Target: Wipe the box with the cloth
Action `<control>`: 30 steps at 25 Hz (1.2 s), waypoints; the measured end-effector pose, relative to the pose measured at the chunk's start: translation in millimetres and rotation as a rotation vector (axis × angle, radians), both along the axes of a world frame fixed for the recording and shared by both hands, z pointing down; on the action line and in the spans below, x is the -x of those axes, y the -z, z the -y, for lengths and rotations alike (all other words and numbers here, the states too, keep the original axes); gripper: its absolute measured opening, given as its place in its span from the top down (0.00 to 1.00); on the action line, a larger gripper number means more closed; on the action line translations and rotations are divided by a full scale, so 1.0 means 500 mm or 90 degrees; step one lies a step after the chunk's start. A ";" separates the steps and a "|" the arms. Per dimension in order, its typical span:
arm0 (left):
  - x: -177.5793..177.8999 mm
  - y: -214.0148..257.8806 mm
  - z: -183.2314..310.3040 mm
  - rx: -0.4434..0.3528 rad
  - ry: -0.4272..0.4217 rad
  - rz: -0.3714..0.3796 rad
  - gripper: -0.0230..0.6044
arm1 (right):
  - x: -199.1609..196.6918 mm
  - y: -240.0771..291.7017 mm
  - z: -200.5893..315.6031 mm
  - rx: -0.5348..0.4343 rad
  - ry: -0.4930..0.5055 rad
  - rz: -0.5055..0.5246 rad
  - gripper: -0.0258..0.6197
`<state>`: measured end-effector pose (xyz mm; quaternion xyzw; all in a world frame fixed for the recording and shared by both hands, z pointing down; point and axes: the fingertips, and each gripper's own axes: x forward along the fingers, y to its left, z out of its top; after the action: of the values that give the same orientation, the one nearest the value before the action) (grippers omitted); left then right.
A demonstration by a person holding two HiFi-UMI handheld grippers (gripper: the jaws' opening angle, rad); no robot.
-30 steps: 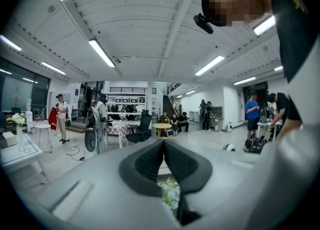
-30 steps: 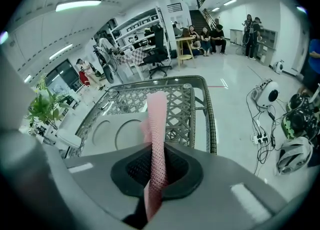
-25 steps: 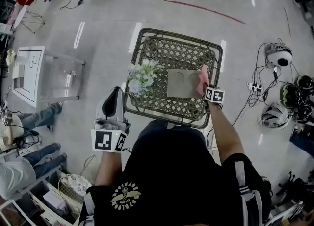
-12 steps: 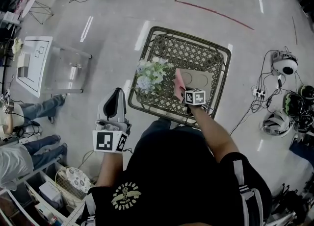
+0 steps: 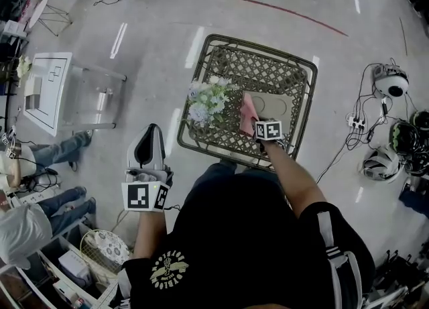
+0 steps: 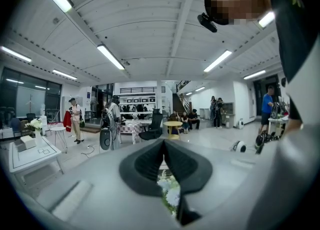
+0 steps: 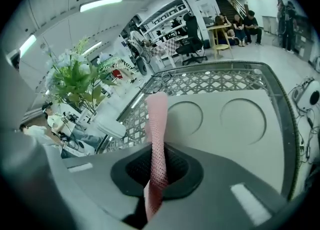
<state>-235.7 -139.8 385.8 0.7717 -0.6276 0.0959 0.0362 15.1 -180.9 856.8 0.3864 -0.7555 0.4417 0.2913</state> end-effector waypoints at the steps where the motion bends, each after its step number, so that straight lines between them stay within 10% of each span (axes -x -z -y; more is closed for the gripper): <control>1: -0.004 -0.002 0.003 0.001 -0.004 -0.001 0.96 | -0.019 -0.003 -0.002 0.000 -0.008 -0.009 0.93; 22: -0.156 0.024 0.049 -0.025 -0.097 0.001 0.96 | -0.402 -0.028 -0.057 0.014 -0.162 -0.118 0.93; 30: -0.205 0.044 0.046 -0.045 -0.116 -0.006 0.96 | -0.425 0.113 -0.045 -0.107 -0.170 -0.076 0.93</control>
<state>-133.1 -162.8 363.9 0.8268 -0.5577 0.0731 0.0034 227.4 -158.6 800.2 0.5315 -0.7132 0.3882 0.2411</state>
